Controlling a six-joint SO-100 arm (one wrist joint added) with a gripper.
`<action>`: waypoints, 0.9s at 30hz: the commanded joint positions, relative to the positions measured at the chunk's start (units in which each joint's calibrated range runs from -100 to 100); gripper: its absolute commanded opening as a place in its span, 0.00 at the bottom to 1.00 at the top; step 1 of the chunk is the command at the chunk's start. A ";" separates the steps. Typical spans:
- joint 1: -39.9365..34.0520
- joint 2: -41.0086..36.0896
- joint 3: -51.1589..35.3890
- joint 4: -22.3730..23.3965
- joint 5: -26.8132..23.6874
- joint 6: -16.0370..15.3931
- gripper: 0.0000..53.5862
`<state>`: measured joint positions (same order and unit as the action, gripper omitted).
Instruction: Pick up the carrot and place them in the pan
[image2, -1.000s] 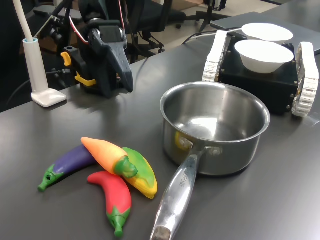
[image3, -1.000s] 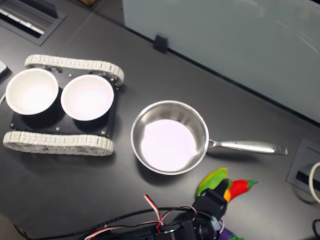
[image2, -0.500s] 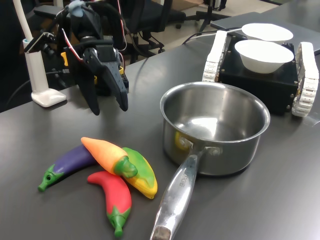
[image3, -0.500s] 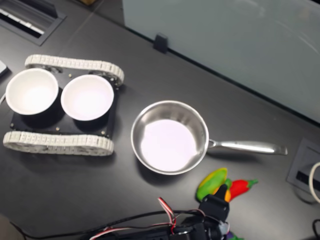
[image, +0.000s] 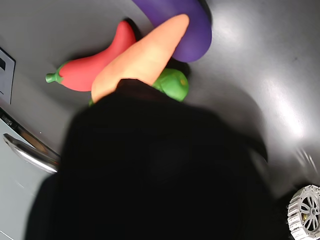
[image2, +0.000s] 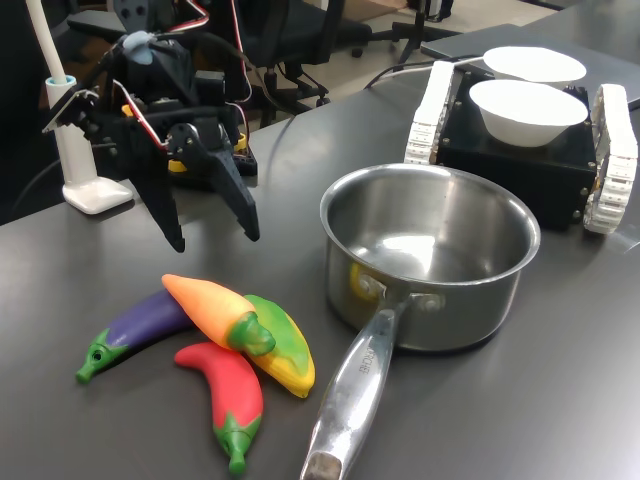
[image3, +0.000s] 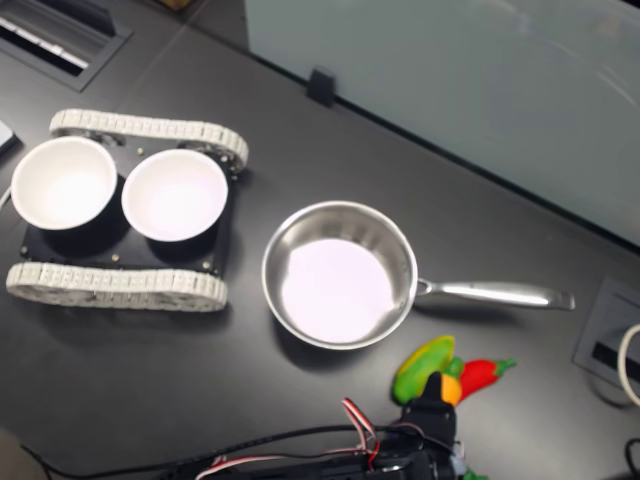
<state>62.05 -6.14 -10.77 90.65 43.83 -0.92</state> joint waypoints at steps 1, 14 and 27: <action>0.34 -0.90 -5.27 -2.76 2.54 0.67 0.64; 2.86 -0.98 2.00 -9.33 9.87 -0.17 0.66; 7.91 2.05 0.55 -9.84 18.17 -2.19 0.67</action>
<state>69.09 -3.62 -6.61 83.17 60.20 -1.65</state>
